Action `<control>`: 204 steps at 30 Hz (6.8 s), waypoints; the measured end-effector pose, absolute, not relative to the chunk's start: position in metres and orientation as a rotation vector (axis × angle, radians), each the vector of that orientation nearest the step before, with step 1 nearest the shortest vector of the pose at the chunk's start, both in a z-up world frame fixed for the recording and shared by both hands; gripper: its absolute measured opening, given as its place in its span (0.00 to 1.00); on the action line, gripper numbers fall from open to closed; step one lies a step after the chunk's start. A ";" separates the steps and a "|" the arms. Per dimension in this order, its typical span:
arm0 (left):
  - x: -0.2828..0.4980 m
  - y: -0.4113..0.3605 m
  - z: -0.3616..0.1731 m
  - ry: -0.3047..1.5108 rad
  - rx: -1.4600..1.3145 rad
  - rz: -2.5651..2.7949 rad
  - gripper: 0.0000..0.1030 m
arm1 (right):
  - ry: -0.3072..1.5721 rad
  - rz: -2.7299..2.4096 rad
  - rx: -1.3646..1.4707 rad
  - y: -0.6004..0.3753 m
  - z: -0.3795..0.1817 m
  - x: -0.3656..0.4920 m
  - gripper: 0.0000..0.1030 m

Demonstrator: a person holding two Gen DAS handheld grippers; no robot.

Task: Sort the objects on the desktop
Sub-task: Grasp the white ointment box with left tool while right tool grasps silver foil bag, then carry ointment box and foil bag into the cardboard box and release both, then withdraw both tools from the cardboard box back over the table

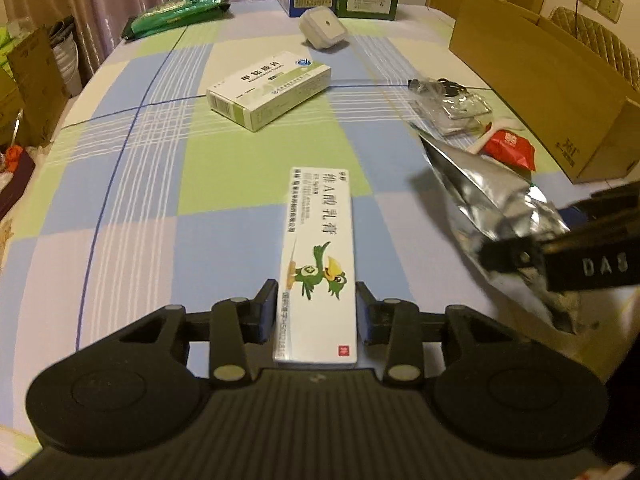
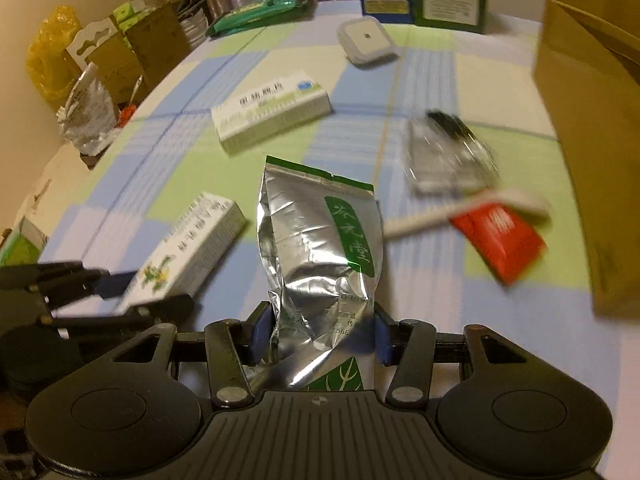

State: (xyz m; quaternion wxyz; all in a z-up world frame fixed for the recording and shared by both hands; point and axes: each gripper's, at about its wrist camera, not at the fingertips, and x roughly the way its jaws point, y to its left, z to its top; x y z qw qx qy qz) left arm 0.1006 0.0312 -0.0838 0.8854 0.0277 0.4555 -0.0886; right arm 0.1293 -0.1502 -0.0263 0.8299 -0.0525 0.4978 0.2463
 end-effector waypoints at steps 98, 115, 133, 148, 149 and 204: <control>0.218 -0.269 0.053 0.766 0.037 -0.475 0.32 | 0.754 0.196 -0.019 -0.417 0.118 0.245 0.47; 0.240 -0.279 0.032 0.776 0.002 -0.481 0.34 | 0.787 0.172 0.013 -0.436 0.102 0.268 0.47; 0.227 -0.250 0.028 0.770 -0.009 -0.431 0.36 | 0.751 0.174 0.036 -0.426 0.103 0.272 0.80; 0.203 -0.223 0.034 0.775 -0.027 -0.407 0.45 | 0.754 0.186 0.042 -0.416 0.110 0.236 0.89; 0.200 -0.221 0.035 0.775 -0.028 -0.405 0.46 | 0.757 0.188 0.041 -0.415 0.110 0.232 0.90; 0.109 -0.009 0.027 0.729 0.058 -0.244 0.99 | 0.744 0.463 -0.026 -0.252 0.102 0.111 0.98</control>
